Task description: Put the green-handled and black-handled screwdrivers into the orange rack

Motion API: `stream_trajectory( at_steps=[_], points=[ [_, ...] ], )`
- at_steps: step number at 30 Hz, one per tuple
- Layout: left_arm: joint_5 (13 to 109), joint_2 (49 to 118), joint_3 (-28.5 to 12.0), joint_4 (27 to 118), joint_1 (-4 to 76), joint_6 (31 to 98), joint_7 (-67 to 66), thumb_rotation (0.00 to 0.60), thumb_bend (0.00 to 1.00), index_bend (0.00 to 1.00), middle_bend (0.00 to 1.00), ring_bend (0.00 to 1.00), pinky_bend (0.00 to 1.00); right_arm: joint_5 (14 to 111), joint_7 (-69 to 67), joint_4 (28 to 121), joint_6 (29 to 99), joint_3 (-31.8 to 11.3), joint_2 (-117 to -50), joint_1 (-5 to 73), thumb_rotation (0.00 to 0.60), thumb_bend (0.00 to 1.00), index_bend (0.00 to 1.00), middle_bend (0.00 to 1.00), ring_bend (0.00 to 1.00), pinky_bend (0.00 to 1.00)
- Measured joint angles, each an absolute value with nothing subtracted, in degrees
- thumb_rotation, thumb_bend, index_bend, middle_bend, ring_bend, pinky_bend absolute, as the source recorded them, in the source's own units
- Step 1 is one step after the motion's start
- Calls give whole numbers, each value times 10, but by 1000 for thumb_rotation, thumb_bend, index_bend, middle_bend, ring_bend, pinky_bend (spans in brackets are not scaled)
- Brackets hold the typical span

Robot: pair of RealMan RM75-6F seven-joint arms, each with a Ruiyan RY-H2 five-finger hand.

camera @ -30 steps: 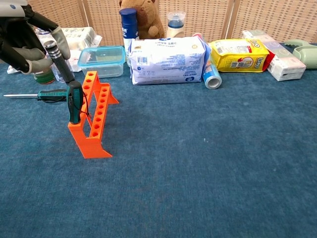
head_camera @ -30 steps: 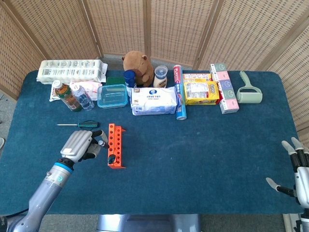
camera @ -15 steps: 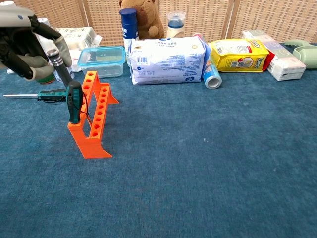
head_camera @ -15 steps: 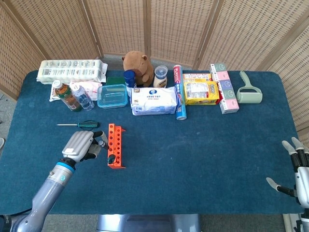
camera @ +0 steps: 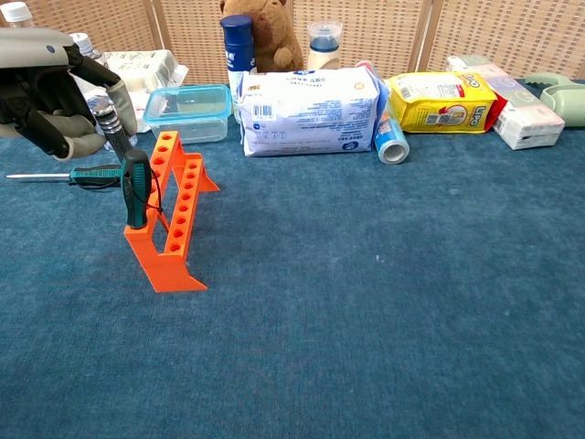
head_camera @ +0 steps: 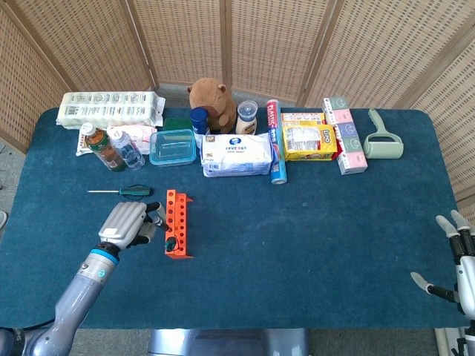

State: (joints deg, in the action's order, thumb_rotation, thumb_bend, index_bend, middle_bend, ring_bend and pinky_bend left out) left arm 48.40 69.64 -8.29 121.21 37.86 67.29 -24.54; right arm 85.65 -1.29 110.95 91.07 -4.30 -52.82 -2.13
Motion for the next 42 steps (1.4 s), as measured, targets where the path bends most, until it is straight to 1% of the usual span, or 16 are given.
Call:
stream_trajectory(
  at_steps=[2,5,7,14,22,27,28,30,31,32,33,34,36,37,39,42],
  points=[
    [485,696,-82,1214,379,674,-246,600,468,430,957,887,900,856,-13,1109,910,-43,-528,-21,600,0,102,0,30,4],
    [489,692,-81,1218,378,675,-247,600,463,278,957,887,900,857,-12,1110,910,-43,-529,-21,600,0,102,0,32,4],
    [491,690,-81,1220,377,675,-245,600,463,221,957,887,900,857,-11,1110,909,-43,-529,-21,600,0,102,0,32,4],
    [492,687,-81,1220,377,673,-238,600,463,156,957,886,900,856,-10,1111,910,-43,-530,-20,600,0,102,1,33,5],
    [517,675,-80,1229,368,674,-221,600,459,146,956,884,900,857,-11,1111,911,-43,-529,-21,600,0,102,0,32,5],
    [556,649,-74,1246,354,682,-209,600,415,67,930,852,897,858,-10,1111,910,-43,-529,-21,600,0,101,1,32,6],
    [565,643,-72,1250,350,684,-205,600,393,37,883,817,887,858,-9,1111,910,-43,-529,-21,600,0,102,1,32,6],
    [587,630,-67,1256,341,688,-197,600,352,5,728,702,844,859,-7,1111,910,-42,-530,-20,600,0,102,0,32,6],
    [598,624,-65,1257,336,690,-193,600,330,0,584,589,784,859,-6,1111,910,-42,-531,-20,600,0,102,0,32,6],
    [610,618,-61,1259,331,693,-189,600,308,0,417,441,699,859,-5,1111,909,-42,-531,-20,600,0,102,0,32,6],
    [627,609,-56,1259,324,695,-183,600,294,0,305,336,636,859,-4,1111,909,-42,-532,-20,600,0,102,0,32,6],
    [641,602,-51,1259,318,698,-178,600,271,0,159,189,545,859,-3,1112,909,-42,-532,-20,600,0,102,0,32,6],
    [678,588,-40,1253,301,707,-166,600,236,0,27,39,417,860,-1,1112,910,-42,-533,-20,600,0,102,0,32,5],
    [694,583,-34,1248,294,712,-161,600,218,0,2,5,349,860,1,1112,910,-42,-534,-20,600,0,102,0,32,5],
    [735,573,-20,1229,273,729,-148,600,200,0,0,0,270,860,4,1111,910,-43,-536,-19,600,0,102,0,32,5],
    [792,566,0,1183,240,763,-132,600,194,0,0,0,187,860,8,1110,911,-44,-540,-18,600,0,102,0,29,5]
  ],
)
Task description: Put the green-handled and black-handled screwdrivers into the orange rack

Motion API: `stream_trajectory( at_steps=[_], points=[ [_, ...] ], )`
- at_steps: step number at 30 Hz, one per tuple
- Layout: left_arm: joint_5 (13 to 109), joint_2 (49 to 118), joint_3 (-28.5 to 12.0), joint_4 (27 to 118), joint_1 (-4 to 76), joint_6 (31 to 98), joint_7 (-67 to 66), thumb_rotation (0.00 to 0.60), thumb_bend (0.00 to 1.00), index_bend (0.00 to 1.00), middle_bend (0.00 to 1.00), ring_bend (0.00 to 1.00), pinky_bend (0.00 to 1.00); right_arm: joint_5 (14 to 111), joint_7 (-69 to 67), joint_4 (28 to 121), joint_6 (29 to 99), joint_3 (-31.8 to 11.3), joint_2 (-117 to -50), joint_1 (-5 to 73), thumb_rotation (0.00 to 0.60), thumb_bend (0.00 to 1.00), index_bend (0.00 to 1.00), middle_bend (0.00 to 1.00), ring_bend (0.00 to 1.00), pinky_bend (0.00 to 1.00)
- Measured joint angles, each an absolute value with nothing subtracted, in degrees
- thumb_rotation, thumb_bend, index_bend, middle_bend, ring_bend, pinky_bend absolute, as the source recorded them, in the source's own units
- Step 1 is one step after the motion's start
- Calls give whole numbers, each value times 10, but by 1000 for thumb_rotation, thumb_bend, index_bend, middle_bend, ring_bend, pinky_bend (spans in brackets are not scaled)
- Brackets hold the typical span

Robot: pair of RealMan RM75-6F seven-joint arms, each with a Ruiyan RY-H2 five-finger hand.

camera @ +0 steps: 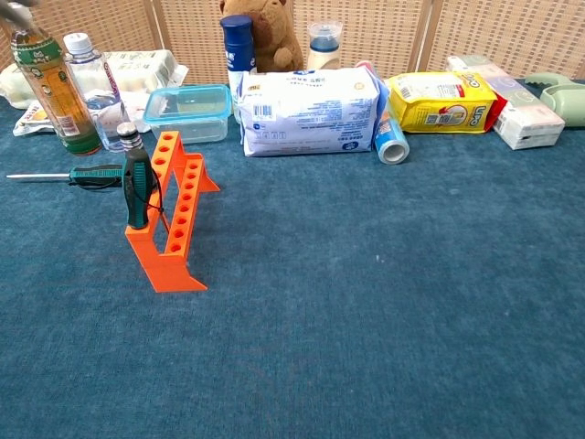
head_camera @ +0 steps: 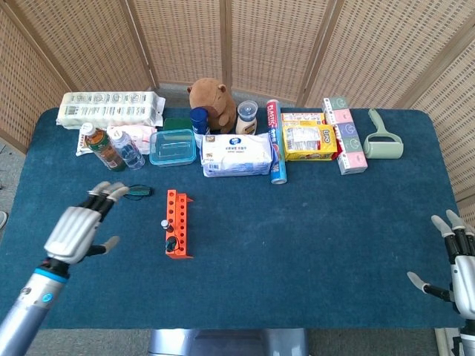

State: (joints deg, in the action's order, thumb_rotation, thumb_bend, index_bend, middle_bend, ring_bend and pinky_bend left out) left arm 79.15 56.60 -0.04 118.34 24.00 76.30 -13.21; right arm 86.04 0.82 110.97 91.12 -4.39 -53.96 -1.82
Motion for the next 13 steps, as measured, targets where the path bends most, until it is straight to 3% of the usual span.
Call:
stream_trajectory(
  at_steps=[4,9,13],
  points=[
    [853,571,21,1106,192,825,-102,600,194,0,0,0,115,861,15,1108,914,-46,-545,-17,600,0,102,0,19,6],
    [883,592,50,1016,110,912,-63,600,195,0,0,0,100,859,32,1104,921,-50,-552,-18,600,0,102,0,14,5],
    [894,609,64,988,72,940,-52,600,193,0,0,0,89,857,46,1103,927,-52,-557,-19,600,0,102,0,14,6]
  ],
)
